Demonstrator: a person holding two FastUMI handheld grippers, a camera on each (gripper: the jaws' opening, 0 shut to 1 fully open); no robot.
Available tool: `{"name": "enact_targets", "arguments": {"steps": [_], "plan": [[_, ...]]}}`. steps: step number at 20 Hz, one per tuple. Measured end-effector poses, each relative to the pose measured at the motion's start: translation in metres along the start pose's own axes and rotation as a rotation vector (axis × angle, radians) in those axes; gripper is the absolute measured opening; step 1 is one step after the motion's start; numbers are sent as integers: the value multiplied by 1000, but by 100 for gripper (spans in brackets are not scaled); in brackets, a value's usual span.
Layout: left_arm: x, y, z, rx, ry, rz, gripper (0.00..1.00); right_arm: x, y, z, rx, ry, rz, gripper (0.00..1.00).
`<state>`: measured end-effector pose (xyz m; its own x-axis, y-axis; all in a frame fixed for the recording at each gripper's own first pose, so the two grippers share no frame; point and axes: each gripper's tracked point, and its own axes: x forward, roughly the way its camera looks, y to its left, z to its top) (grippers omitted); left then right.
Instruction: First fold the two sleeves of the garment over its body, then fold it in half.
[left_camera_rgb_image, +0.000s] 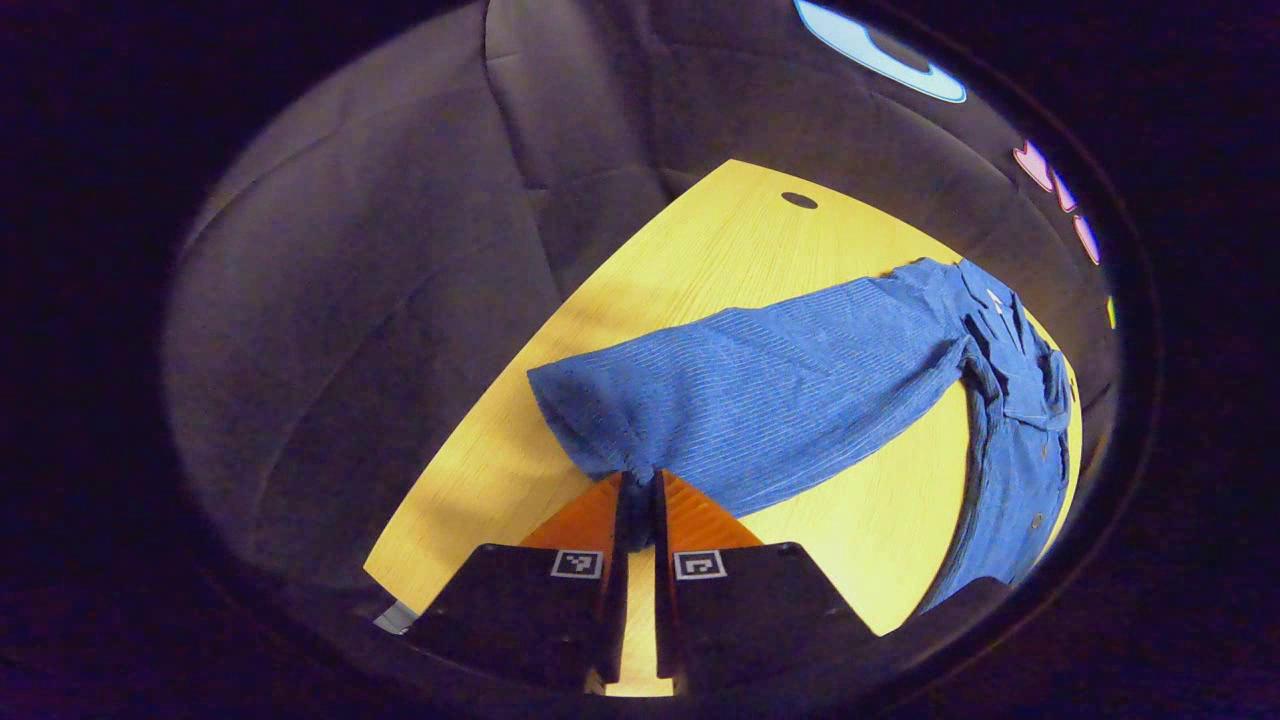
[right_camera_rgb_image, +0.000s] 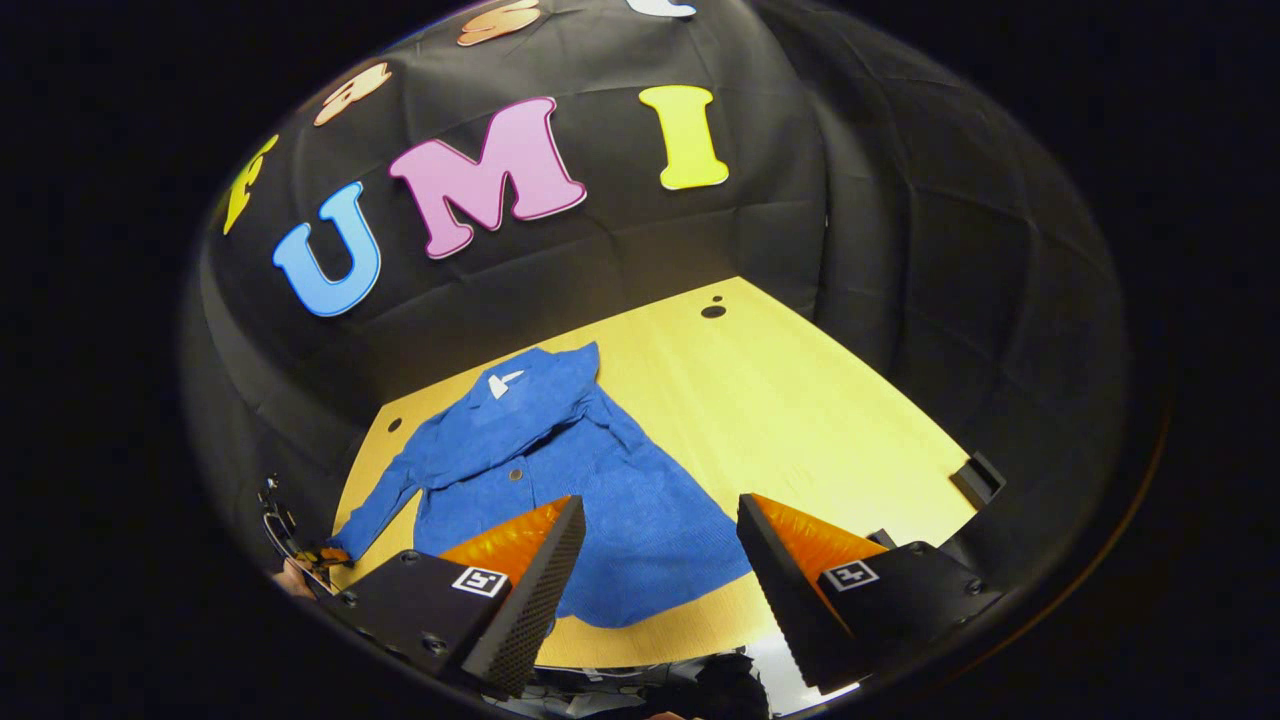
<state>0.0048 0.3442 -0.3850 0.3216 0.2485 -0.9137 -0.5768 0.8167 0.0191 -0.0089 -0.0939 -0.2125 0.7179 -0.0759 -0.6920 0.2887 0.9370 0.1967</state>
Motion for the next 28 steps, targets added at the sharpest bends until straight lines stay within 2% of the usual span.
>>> {"name": "enact_targets", "arguments": {"steps": [3,7,9,11,14,19,22,25,27,28], "plan": [[-2,1,1,-38,-31,-31,0,3,4,-3,4,8,16,98],[-9,-9,-3,-142,-30,-89,0,5,-1,-2,0,14,11,98],[-20,-19,7,-124,-68,-89,0,9,-7,5,15,1,6,98],[-47,-51,31,-91,-137,-144,0,15,-13,9,49,-2,7,98],[-88,-132,72,-14,-244,-278,0,26,-29,11,100,-1,2,98],[-145,-312,102,178,-352,-510,0,42,-60,3,119,20,-6,98],[-159,-435,91,250,-307,-676,0,50,-75,-5,99,44,-2,98],[-154,-532,66,338,-252,-746,0,57,-84,-9,121,52,7,98],[-145,-581,54,372,-230,-735,0,62,-88,-15,122,70,23,98],[-146,-598,45,391,-216,-739,14,65,-91,-15,104,76,25,98]]}}
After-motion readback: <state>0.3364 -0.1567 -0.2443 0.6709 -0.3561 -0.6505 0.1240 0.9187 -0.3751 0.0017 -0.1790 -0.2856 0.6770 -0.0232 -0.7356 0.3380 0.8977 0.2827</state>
